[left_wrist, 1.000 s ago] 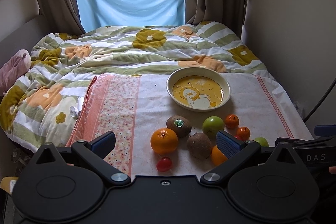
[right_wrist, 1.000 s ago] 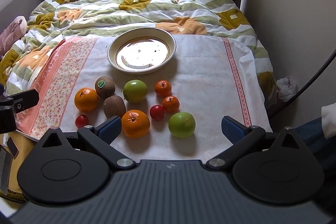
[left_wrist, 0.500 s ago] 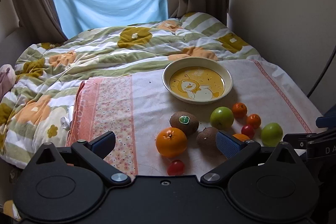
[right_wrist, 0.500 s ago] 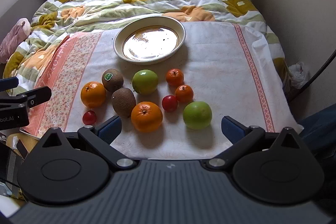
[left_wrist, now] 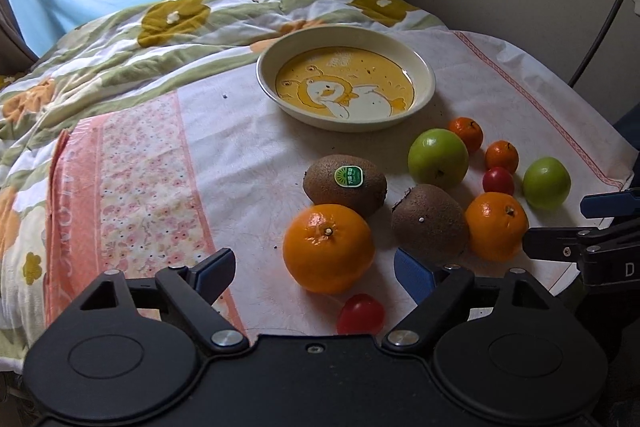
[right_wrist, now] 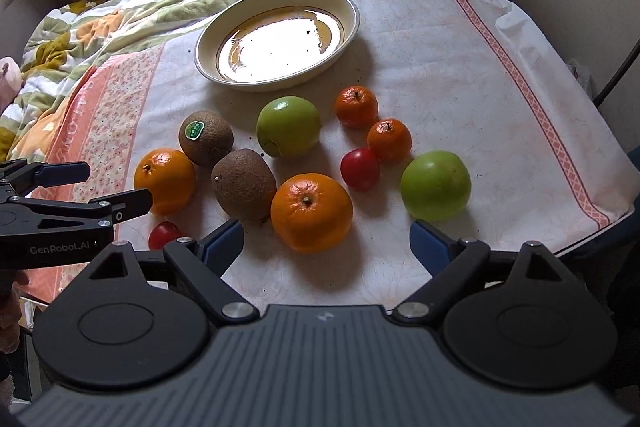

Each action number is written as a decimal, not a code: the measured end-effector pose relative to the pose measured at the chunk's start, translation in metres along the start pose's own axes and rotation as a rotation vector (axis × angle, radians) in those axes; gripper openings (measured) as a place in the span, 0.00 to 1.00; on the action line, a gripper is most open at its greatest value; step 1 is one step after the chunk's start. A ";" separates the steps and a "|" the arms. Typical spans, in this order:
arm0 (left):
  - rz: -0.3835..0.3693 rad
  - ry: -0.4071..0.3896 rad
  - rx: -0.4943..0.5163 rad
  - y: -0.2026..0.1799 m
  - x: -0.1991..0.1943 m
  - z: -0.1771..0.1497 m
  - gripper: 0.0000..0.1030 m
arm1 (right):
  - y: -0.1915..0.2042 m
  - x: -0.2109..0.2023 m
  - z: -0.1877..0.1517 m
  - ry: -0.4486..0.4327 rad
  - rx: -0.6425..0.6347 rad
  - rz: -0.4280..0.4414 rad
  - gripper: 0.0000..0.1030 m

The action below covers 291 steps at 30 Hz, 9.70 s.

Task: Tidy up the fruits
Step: 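Close the left tool on a large orange while the right tool grasps another orange, then carry the oranges into the cream bowl and open the left then right tool, then withdraw both open tools from the bowl back toward the loose fruit, then grasp the unstickered brown kiwi with the left tool while the right grasps a green apple, then lower the kiwi and green apple into the bowl and open both tools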

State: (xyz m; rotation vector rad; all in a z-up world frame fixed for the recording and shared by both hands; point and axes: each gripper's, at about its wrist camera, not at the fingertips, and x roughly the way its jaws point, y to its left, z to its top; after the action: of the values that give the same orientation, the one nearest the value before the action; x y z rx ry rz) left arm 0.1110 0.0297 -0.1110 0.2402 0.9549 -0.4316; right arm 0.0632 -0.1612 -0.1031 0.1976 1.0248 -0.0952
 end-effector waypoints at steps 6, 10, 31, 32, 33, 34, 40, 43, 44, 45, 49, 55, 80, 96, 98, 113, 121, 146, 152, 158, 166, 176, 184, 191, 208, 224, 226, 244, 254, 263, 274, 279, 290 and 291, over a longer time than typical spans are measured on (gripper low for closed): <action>-0.055 0.050 0.041 0.005 0.031 0.002 0.74 | 0.007 0.025 0.000 0.024 0.016 -0.039 0.96; -0.087 0.075 0.053 0.007 0.044 0.005 0.72 | 0.011 0.035 0.000 0.039 0.021 -0.060 0.93; -0.111 0.087 0.071 0.010 0.045 0.002 0.65 | 0.022 0.054 0.007 0.088 -0.031 -0.065 0.75; -0.111 0.086 0.067 0.010 0.044 0.001 0.65 | 0.022 0.055 0.007 0.090 -0.032 -0.066 0.75; -0.112 0.085 0.064 0.011 0.043 0.001 0.65 | 0.022 0.056 0.007 0.092 -0.035 -0.066 0.75; -0.112 0.085 0.060 0.012 0.041 0.000 0.65 | 0.023 0.057 0.007 0.094 -0.036 -0.066 0.75; -0.108 0.062 0.044 0.015 0.032 0.000 0.65 | 0.021 0.055 0.005 0.084 -0.026 -0.055 0.72; -0.105 0.048 0.041 0.016 0.026 0.000 0.65 | 0.017 0.052 0.004 0.080 0.009 -0.052 0.72; -0.104 0.043 0.037 0.017 0.022 0.001 0.65 | 0.016 0.049 0.003 0.077 0.019 -0.053 0.72; -0.104 0.036 0.030 0.018 0.018 0.001 0.65 | 0.015 0.046 0.004 0.072 0.028 -0.055 0.72; -0.099 0.012 0.016 0.020 0.001 0.007 0.65 | 0.015 0.025 0.009 0.046 0.040 -0.064 0.72; -0.089 -0.043 -0.004 0.023 -0.031 0.027 0.65 | 0.017 -0.012 0.031 -0.021 0.041 -0.052 0.72; 0.045 -0.129 -0.079 0.012 0.047 0.171 0.65 | -0.006 0.038 0.222 -0.133 -0.190 0.163 0.72; 0.131 0.016 -0.051 -0.003 0.157 0.197 0.66 | -0.030 0.126 0.262 -0.006 -0.260 0.248 0.72; 0.143 -0.003 -0.039 -0.007 0.156 0.198 0.70 | -0.033 0.128 0.263 0.001 -0.260 0.253 0.72; 0.192 -0.021 -0.075 -0.014 0.108 0.178 0.95 | -0.034 0.132 0.268 0.019 -0.302 0.296 0.72; 0.198 -0.044 -0.144 -0.009 0.086 0.170 0.95 | -0.017 0.139 0.265 0.006 -0.403 0.309 0.72; 0.228 -0.041 -0.241 0.000 0.064 0.141 0.95 | 0.014 0.156 0.233 -0.165 -0.610 0.257 1.00; 0.228 -0.088 -0.243 0.000 0.048 0.141 0.95 | 0.012 0.140 0.234 -0.158 -0.592 0.244 1.00; 0.239 -0.151 -0.234 -0.004 0.020 0.139 0.95 | 0.006 0.105 0.232 -0.166 -0.548 0.257 1.00; 0.241 -0.225 -0.234 -0.009 -0.034 0.132 0.96 | -0.006 0.037 0.215 -0.210 -0.452 0.216 1.00; 0.238 -0.313 -0.214 -0.019 -0.094 0.101 0.96 | -0.020 -0.045 0.170 -0.262 -0.295 0.147 1.00; 0.204 -0.331 -0.212 -0.027 -0.119 0.071 0.96 | -0.028 -0.085 0.119 -0.280 -0.224 0.083 1.00; 0.178 -0.329 -0.196 -0.037 -0.124 0.047 0.95 | -0.039 -0.098 0.078 -0.272 -0.146 0.046 1.00; 0.070 -0.202 -0.094 -0.081 -0.029 0.018 0.88 | -0.078 -0.048 0.022 -0.195 -0.029 -0.022 1.00; 0.111 -0.064 -0.055 -0.096 0.054 0.015 0.73 | -0.092 0.007 0.014 -0.116 -0.018 0.004 1.00; 0.110 -0.046 -0.059 -0.096 0.059 0.015 0.70 | -0.092 0.010 0.014 -0.112 -0.019 0.009 1.00; 0.111 -0.023 -0.064 -0.099 0.059 0.012 0.62 | -0.094 0.030 0.012 -0.085 -0.047 0.014 1.00; 0.118 -0.024 -0.043 -0.104 0.053 0.004 0.62 | -0.087 0.042 0.009 -0.077 -0.107 -0.008 0.91; 0.125 -0.034 -0.054 -0.104 0.050 0.001 0.62 | -0.079 0.052 0.011 -0.057 -0.149 0.016 0.67; 0.111 -0.068 -0.049 -0.109 0.034 0.004 0.62 | -0.079 0.037 0.010 -0.096 -0.154 0.006 0.66; 0.104 -0.094 -0.058 -0.110 0.017 0.007 0.62 | -0.078 0.021 0.016 -0.117 -0.146 0.020 0.66; 0.091 -0.177 -0.106 -0.102 -0.046 0.024 0.62 | -0.058 -0.044 0.039 -0.179 -0.168 0.056 0.66; 0.091 -0.188 -0.108 -0.100 -0.052 0.026 0.62 | -0.056 -0.048 0.041 -0.186 -0.169 0.061 0.66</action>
State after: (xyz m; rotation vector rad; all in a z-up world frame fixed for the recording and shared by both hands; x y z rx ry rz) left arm 0.0585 -0.0562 -0.0542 0.1415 0.7773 -0.3116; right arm 0.0632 -0.2251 -0.0478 0.0645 0.8356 0.0285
